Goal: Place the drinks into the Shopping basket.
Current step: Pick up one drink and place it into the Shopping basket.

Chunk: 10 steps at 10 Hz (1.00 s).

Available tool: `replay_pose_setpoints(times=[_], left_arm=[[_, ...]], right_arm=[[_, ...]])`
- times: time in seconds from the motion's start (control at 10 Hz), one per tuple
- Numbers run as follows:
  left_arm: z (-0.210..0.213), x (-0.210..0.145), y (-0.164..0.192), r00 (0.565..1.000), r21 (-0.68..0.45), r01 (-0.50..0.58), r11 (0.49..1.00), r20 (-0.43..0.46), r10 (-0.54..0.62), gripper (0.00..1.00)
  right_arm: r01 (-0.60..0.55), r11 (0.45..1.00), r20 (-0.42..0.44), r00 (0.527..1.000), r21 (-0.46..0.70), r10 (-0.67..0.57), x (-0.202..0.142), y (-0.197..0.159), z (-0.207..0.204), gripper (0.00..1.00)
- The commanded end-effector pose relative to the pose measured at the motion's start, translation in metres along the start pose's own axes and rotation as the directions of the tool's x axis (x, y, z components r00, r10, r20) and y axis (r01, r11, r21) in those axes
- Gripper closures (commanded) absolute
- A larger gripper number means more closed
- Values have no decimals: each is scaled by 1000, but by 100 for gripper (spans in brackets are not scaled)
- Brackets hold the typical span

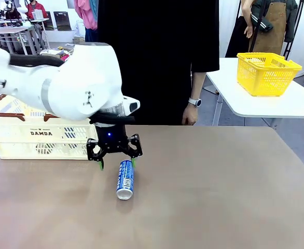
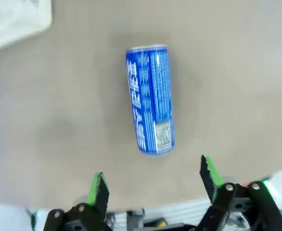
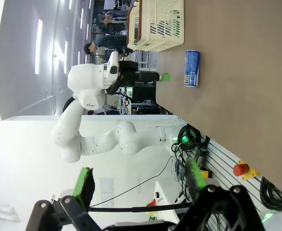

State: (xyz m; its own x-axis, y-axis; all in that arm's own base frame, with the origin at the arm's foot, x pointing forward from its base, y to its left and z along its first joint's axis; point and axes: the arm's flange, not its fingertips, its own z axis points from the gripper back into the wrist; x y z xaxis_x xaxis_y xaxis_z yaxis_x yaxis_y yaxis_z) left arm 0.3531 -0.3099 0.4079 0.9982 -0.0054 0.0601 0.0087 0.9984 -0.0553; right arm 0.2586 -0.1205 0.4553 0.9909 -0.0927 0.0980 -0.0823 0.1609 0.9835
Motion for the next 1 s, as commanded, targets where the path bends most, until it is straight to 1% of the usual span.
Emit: replay_pose_setpoints(times=[0.0,0.3,0.4,0.6,0.8,0.9], left_arm=[[-42,13,4,992,26,84,996,87,-86,0],[-79,1,-5,984,-41,63,997,168,-55,0],[-88,-3,-9,983,-16,33,999,180,-30,0],[-105,-6,-20,987,26,14,1000,160,-18,0],[-119,-5,-30,987,108,-4,994,159,-13,0],[-121,-3,-32,986,99,-6,995,167,-11,0]], right_arm=[[19,1000,11,1000,18,-19,3,7,-1,0],[19,1000,11,1000,18,-19,3,7,-1,0],[19,1000,11,1000,18,-19,3,7,-1,0],[19,1000,11,1000,18,-19,3,7,-1,0],[19,1000,11,1000,18,-19,3,7,-1,0],[19,1000,11,1000,18,-19,3,7,-1,0]])
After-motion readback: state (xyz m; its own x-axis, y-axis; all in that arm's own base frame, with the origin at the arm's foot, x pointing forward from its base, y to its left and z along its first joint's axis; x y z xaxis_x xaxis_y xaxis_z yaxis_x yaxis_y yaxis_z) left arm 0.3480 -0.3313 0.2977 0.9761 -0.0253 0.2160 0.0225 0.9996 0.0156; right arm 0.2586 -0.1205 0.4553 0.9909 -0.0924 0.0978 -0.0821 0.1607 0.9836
